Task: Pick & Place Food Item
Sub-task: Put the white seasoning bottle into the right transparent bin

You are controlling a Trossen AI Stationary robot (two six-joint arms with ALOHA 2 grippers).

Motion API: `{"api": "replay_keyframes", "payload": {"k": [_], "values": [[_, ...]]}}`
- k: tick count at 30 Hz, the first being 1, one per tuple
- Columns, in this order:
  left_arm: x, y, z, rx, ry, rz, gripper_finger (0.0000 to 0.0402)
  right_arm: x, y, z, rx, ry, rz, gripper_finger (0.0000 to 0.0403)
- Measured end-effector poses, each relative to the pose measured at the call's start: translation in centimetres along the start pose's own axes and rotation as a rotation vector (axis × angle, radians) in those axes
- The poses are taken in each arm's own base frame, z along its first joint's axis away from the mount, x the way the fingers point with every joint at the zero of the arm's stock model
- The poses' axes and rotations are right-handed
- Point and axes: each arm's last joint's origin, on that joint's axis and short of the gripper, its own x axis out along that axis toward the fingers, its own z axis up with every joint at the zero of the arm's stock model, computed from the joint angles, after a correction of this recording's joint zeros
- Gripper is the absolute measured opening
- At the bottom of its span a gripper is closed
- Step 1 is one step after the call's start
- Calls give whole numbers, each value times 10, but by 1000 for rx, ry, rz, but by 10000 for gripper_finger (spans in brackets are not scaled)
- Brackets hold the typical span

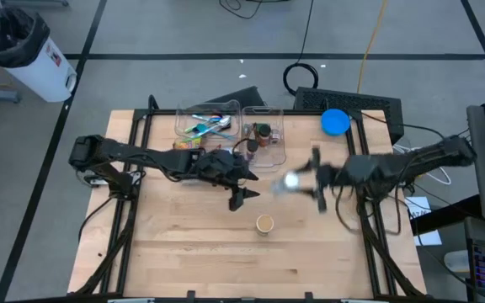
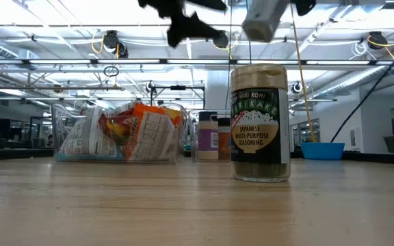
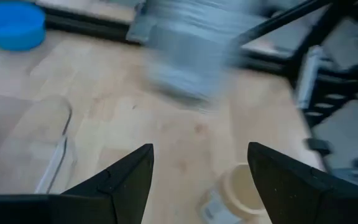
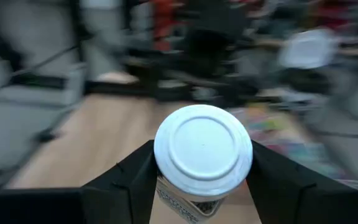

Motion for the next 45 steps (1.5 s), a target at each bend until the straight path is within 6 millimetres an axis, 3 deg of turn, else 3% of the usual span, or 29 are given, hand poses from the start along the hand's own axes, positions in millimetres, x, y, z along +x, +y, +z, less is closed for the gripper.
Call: {"api": "replay_keyframes", "payload": {"k": [7, 11, 15, 20, 27, 36, 42, 45], "values": [[-70, -4, 18, 101, -24, 21, 269, 4, -79, 11, 37, -10, -127, 194], [-103, -7, 23, 163, -61, 102, 269, 20, -124, -2, 119, 63, -166, 194], [-117, -8, 20, 183, -47, 199, 269, 39, -160, -28, 180, 163, -217, 194], [-118, -6, 15, 190, -1, 282, 269, 61, -189, -63, 213, 260, -263, 194], [-107, -3, 14, 184, 13, 321, 269, 87, -200, -102, 262, 362, -225, 194], [-97, 2, 11, 184, 40, 352, 269, 105, -193, -122, 258, 425, -176, 197], [-97, 3, 12, 197, 41, 356, 269, 108, -191, -126, 264, 442, -169, 302], [-97, 3, 12, 201, 42, 356, 269, 103, -189, -119, 266, 438, -170, 340]]}}
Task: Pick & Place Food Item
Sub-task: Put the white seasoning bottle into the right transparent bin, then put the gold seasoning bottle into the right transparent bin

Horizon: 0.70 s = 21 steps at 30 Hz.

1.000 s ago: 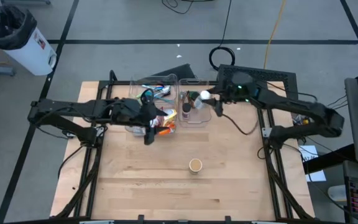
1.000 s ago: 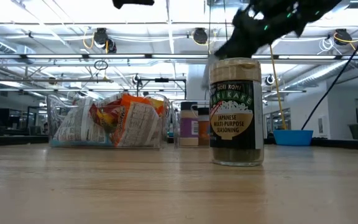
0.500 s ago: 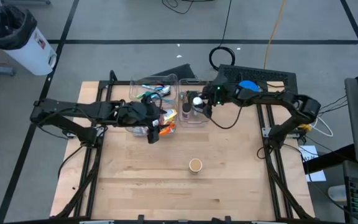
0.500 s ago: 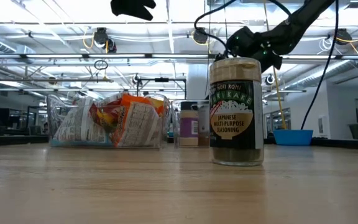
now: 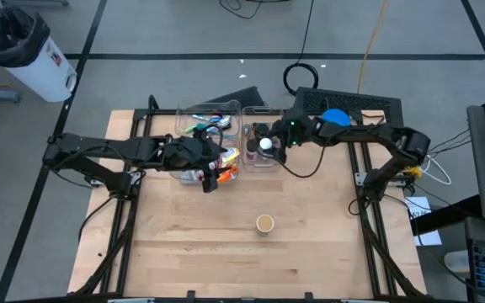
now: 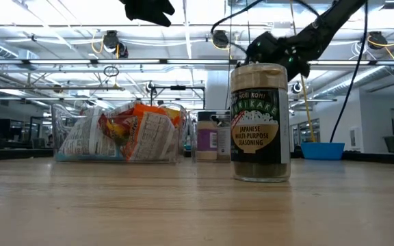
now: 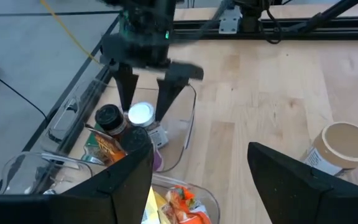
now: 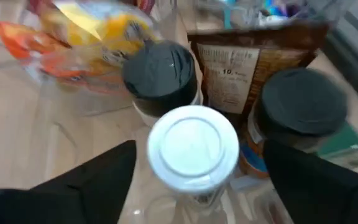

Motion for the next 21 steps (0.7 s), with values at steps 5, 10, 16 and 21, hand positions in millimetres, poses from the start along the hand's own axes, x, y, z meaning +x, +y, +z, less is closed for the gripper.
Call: {"api": "replay_keyframes", "payload": {"k": [5, 10, 16, 21], "values": [[0, 0, 0, 0, -1, 0, 269, -45, 12, 18, 17, -53, -9, 368], [0, 0, 5, -12, -46, -2, 269, -107, 30, 33, 26, -164, -19, 369], [-1, 0, 17, -49, -167, -6, 269, -171, 51, 34, 71, -292, -10, 366], [-3, 0, 26, -77, -260, -9, 269, -208, 65, 26, 154, -369, 11, 366]]}}
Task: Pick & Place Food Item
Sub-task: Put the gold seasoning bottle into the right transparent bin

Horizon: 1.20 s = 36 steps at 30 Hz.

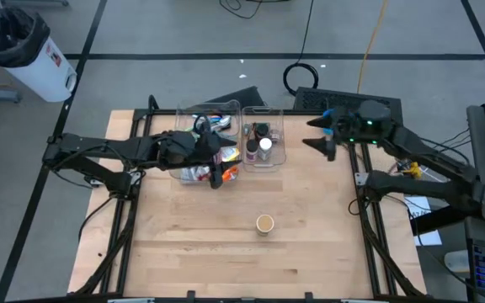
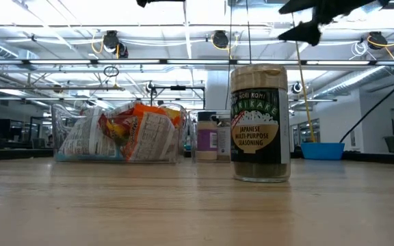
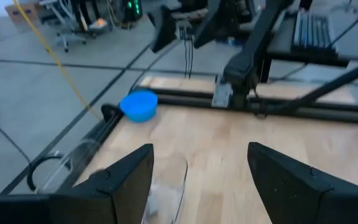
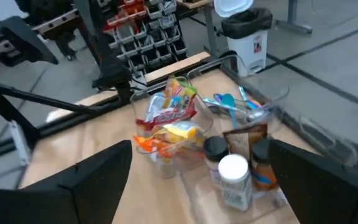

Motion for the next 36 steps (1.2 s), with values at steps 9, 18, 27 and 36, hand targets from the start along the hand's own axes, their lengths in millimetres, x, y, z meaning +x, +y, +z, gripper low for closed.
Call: {"api": "replay_keyframes", "payload": {"k": [9, 18, 27, 36], "values": [[0, 0, 9, -60, -91, -5, 269, -34, 10, -9, 66, 12, 0, 365], [0, 0, 9, -64, -93, -5, 269, -35, 10, -13, 85, 45, -7, 367], [0, 0, 10, -68, -98, -6, 269, -36, 9, -17, 83, 50, -5, 366], [0, 0, 10, -62, -98, -5, 269, -20, 7, -55, 30, -63, 166, 366]]}}
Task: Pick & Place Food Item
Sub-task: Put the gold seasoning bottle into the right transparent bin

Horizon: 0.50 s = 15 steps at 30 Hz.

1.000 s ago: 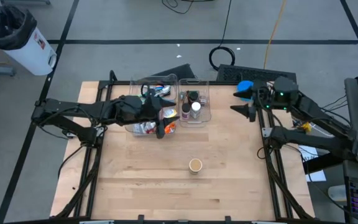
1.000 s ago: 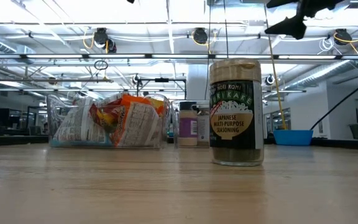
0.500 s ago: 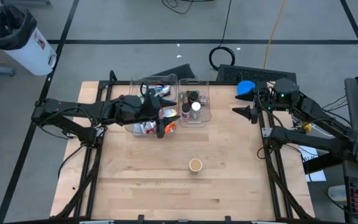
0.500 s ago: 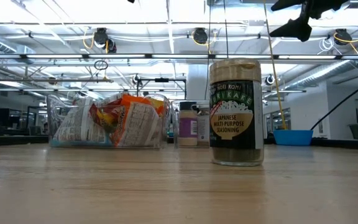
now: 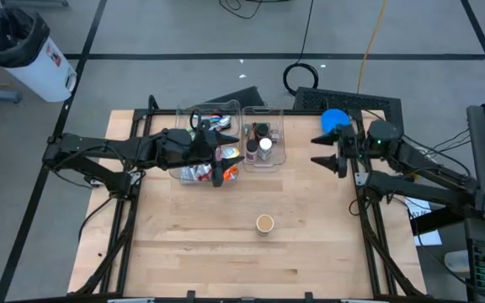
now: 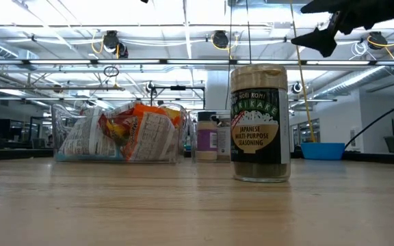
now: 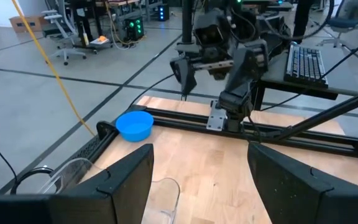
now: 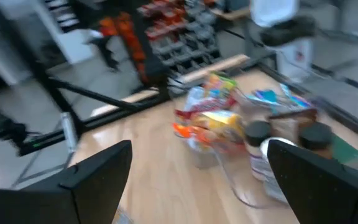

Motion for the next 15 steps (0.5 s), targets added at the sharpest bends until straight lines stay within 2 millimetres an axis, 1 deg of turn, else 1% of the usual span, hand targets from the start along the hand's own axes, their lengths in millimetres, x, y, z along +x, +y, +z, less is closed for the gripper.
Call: {"api": "replay_keyframes", "payload": {"k": [5, 12, 15], "values": [[0, 0, 0, 5, 0, 0, 269, 5, -2, -17, -52, -59, 110, 366], [0, 0, 0, 6, 0, 0, 269, 8, -7, -30, -59, -50, 102, 366], [4, -1, -1, 12, -2, 0, 269, 10, -9, -34, -73, -40, 96, 366]]}}
